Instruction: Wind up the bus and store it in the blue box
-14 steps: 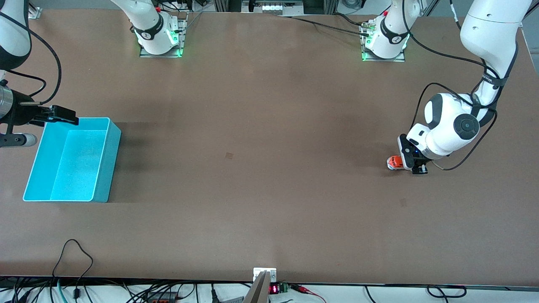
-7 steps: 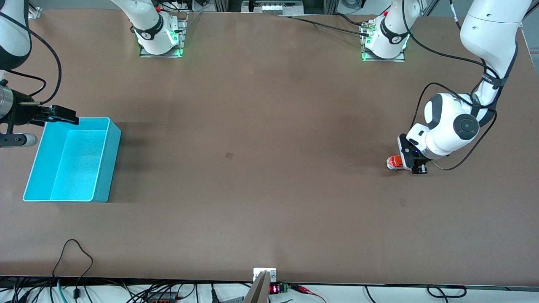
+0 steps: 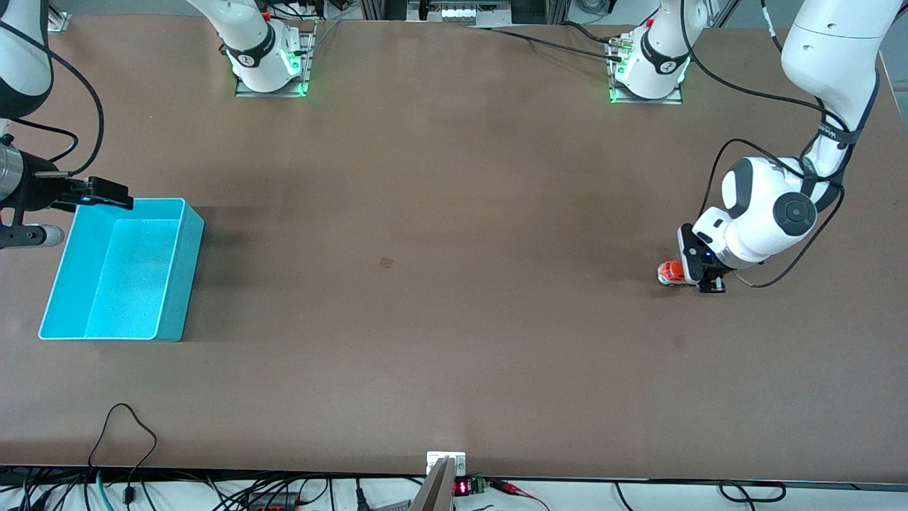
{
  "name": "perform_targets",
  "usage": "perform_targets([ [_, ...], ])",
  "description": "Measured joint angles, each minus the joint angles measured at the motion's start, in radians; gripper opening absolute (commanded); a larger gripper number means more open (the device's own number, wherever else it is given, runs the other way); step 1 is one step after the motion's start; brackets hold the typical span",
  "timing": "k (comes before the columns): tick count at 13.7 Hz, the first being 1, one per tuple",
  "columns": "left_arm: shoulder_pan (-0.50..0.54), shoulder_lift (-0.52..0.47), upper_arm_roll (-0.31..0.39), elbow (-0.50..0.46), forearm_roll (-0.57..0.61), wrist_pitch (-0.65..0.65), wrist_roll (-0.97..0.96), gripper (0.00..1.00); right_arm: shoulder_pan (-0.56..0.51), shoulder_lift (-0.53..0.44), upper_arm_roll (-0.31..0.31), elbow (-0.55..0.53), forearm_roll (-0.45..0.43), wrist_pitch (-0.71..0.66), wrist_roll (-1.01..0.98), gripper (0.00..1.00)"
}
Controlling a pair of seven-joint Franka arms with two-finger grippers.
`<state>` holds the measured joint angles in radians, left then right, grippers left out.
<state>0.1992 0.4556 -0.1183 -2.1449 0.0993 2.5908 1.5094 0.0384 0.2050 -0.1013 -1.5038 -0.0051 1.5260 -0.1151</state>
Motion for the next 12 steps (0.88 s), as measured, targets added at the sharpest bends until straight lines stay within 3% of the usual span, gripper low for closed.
perform_targets([
  [12,0.194,0.02,0.0,0.03,0.0,-0.001,0.199,0.42,-0.001,0.007,0.0,0.0,0.0,-0.005,0.0,1.0],
])
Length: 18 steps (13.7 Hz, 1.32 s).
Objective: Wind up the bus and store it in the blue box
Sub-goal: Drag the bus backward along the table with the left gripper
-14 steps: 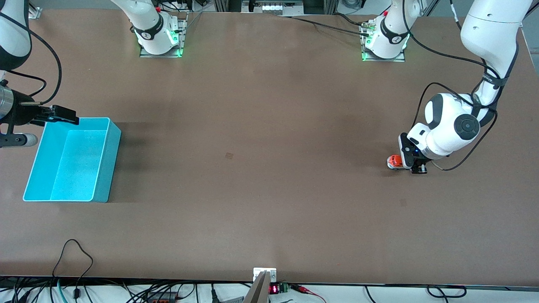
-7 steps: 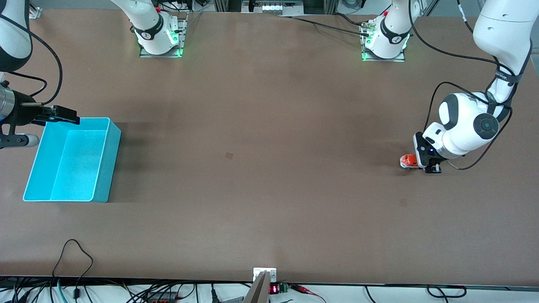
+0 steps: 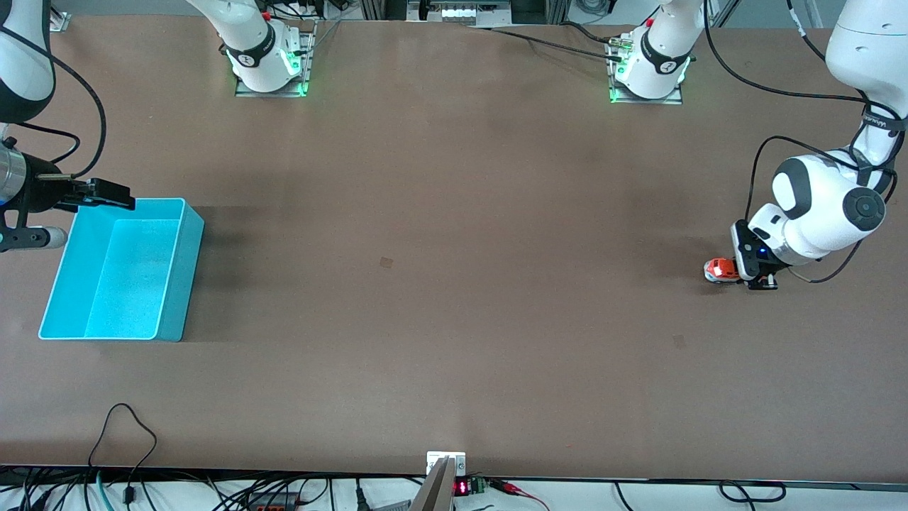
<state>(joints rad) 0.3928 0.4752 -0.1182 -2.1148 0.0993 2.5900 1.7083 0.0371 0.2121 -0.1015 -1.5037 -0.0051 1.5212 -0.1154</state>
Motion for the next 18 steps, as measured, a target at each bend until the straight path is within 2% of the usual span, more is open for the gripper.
perform_targets([
  [6,0.061,0.008,0.001,0.013,0.0,0.0,0.049,0.43,0.0,0.0,0.0,0.0,0.0,-0.001,0.0,1.0],
  [7,0.067,0.009,0.001,0.015,0.0,0.0,0.059,0.54,0.0,0.0,0.0,0.0,0.0,-0.002,0.0,1.0],
  [8,0.071,0.009,0.001,0.016,0.0,0.0,0.069,0.84,0.0,0.0,0.0,0.0,0.0,-0.003,0.0,1.0],
  [9,0.072,0.01,0.001,0.017,0.0,-0.003,0.077,1.0,0.0,0.0,0.0,0.0,0.0,-0.003,0.0,1.0],
  [11,0.072,0.01,-0.002,0.028,0.0,-0.064,0.088,1.0,0.0,0.0,0.0,0.0,0.0,-0.005,0.0,1.0],
  [16,0.056,-0.049,-0.087,0.197,0.0,-0.397,0.089,1.0,0.0,0.0,0.0,0.0,0.0,-0.006,0.0,1.0],
  [18,0.022,-0.084,-0.096,0.219,0.0,-0.46,0.086,1.0,0.0,0.0,0.0,0.0,0.0,-0.006,0.0,1.0],
])
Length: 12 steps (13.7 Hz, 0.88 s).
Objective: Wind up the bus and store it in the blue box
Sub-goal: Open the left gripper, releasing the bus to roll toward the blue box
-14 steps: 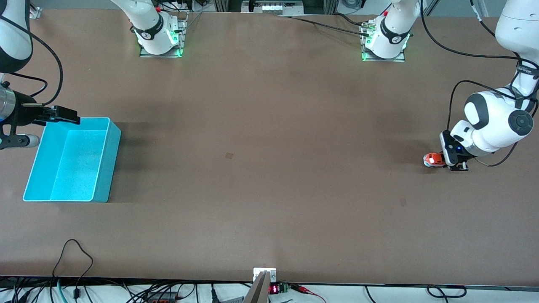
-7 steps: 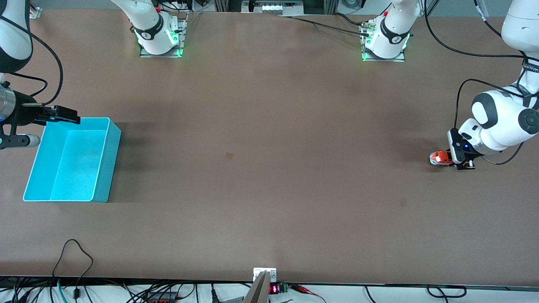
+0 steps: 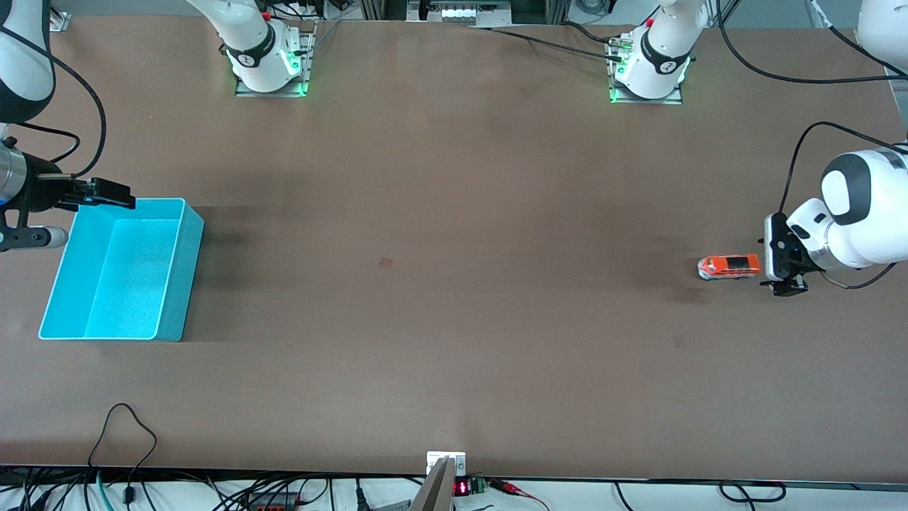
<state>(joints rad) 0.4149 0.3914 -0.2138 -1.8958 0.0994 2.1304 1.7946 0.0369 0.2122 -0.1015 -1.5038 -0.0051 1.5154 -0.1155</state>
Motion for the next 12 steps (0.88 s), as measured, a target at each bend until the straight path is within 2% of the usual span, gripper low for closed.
perform_targets([
  [5,-0.123,-0.006,-0.008,0.0,-0.001,-0.007,-0.012,1.0,0.0,0.0,0.0,0.0,0.0,0.0,0.0,1.0],
  [8,-0.198,-0.003,-0.011,-0.001,0.0,0.081,-0.052,1.0,0.0,0.0,0.0,0.0,0.0,-0.002,0.0,1.0],
  [12,-0.213,0.005,-0.008,-0.002,-0.001,0.145,-0.114,1.0,0.0,0.0,0.0,0.0,0.0,-0.005,0.0,1.0],
])
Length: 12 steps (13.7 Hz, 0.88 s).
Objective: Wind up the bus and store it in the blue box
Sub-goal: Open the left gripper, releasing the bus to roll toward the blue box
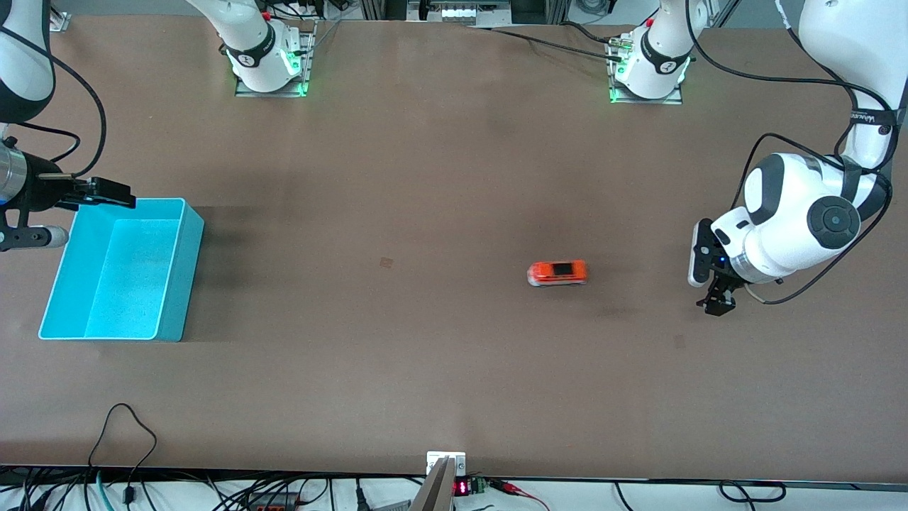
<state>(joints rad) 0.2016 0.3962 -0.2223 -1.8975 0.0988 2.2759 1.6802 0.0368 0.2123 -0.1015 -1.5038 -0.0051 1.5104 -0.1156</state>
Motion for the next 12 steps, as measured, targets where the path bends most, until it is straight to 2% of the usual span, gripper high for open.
perform_targets([
  [3,-0.022,0.0,-0.001,0.025,0.0,0.012,-0.184,1.0,0.0,0.0,0.0,0.0,0.0,-0.001,0.0,1.0],
  [9,-0.062,-0.01,0.003,0.097,0.0,0.012,-0.898,1.0,0.0,0.0,0.0,0.0,0.0,-0.005,0.0,1.0],
  [12,-0.062,-0.024,0.037,0.11,0.0,0.007,-1.152,1.0,0.0,0.0,0.0,0.0,0.0,-0.009,0.0,1.0],
])
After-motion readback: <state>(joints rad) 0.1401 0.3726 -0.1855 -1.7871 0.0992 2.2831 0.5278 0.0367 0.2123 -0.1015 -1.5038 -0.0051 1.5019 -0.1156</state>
